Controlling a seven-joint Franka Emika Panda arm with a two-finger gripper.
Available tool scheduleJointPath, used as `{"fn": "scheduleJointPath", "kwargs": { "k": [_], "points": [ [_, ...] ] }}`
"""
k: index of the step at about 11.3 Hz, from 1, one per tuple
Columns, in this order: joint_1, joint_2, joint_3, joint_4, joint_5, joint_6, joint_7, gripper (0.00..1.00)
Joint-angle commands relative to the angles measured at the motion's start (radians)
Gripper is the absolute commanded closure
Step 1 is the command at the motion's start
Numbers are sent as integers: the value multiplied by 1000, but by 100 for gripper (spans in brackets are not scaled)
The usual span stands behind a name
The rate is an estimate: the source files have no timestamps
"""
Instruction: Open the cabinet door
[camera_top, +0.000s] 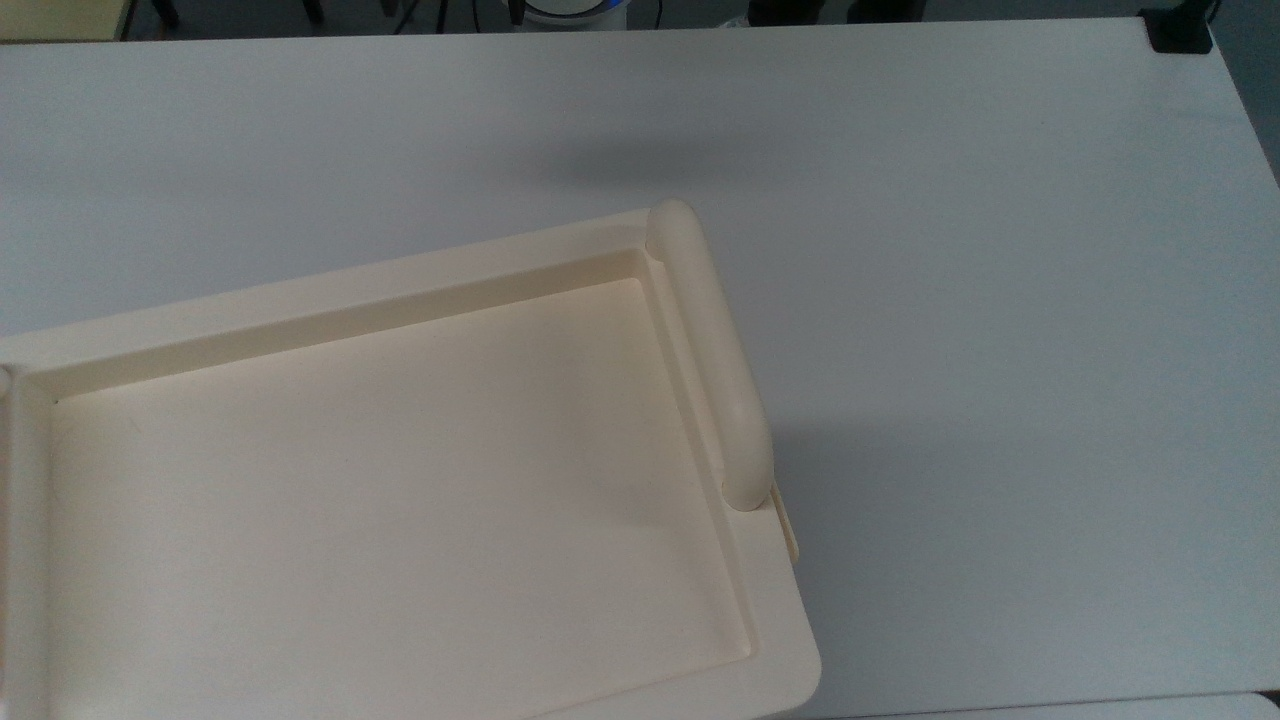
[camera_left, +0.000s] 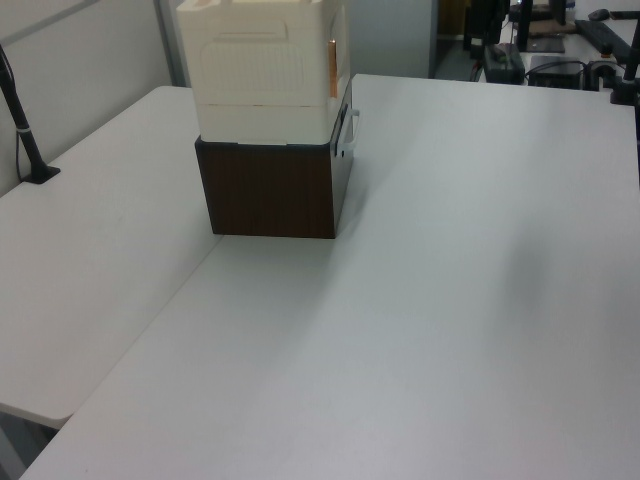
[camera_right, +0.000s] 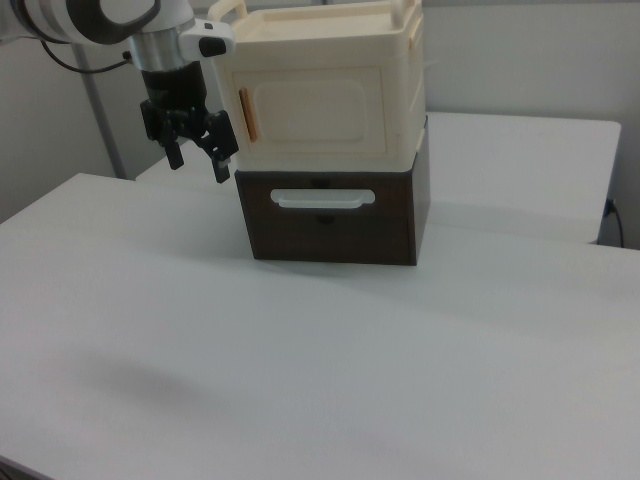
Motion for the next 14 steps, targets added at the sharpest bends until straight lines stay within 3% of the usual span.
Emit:
{"fn": "scheduleJointPath", "kwargs": {
  "k": [1, 11, 14],
  "points": [
    [3, -12, 5, -18, -16, 7, -15, 0],
    [-5, -12, 5, -17, -10, 16, -43, 0],
    [-26, -9, -7, -15, -13, 24, -390, 1]
  ]
}}
